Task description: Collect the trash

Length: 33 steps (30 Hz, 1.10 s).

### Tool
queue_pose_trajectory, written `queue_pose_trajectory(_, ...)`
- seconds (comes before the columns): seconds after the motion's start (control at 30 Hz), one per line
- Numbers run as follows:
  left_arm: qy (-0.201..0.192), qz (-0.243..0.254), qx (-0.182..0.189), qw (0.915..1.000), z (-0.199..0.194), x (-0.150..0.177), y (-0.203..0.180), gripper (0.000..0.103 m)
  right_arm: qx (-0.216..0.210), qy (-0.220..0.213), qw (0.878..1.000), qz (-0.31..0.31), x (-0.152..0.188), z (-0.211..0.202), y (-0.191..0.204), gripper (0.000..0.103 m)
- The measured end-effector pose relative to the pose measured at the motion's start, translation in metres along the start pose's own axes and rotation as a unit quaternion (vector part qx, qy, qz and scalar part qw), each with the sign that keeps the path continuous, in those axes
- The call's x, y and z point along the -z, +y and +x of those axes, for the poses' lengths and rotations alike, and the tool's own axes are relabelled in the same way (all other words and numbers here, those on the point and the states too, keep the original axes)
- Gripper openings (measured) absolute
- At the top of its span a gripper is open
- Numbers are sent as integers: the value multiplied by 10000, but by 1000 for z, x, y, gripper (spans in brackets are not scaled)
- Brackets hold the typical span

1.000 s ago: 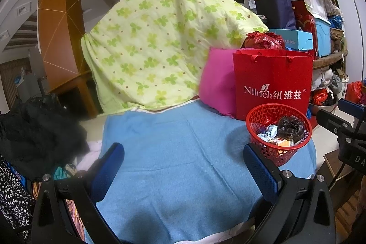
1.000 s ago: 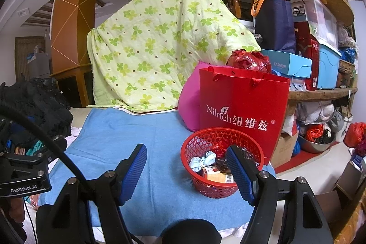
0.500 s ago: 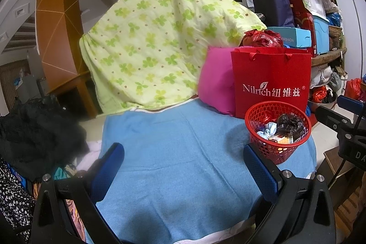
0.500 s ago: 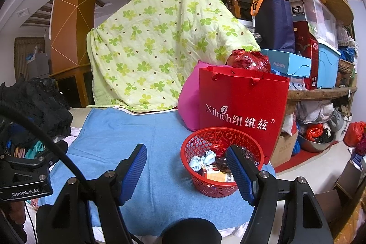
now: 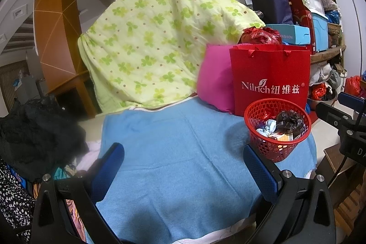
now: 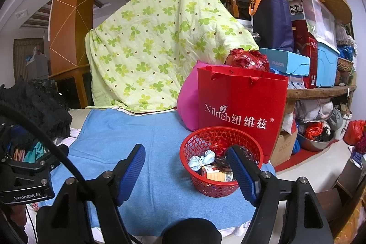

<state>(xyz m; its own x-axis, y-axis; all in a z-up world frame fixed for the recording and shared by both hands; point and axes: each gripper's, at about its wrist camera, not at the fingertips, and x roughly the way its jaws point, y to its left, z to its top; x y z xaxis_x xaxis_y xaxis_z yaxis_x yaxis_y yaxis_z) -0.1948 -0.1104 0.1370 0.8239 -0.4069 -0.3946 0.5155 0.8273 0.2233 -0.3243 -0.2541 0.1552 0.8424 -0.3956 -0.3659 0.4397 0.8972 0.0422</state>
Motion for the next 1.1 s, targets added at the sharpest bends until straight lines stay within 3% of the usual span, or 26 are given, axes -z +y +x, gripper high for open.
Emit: queue_pose_trajectory(1.1, 83, 261, 49, 9996, 5, 3, -11, 103, 90, 38, 9998, 144, 9, 3, -11, 78)
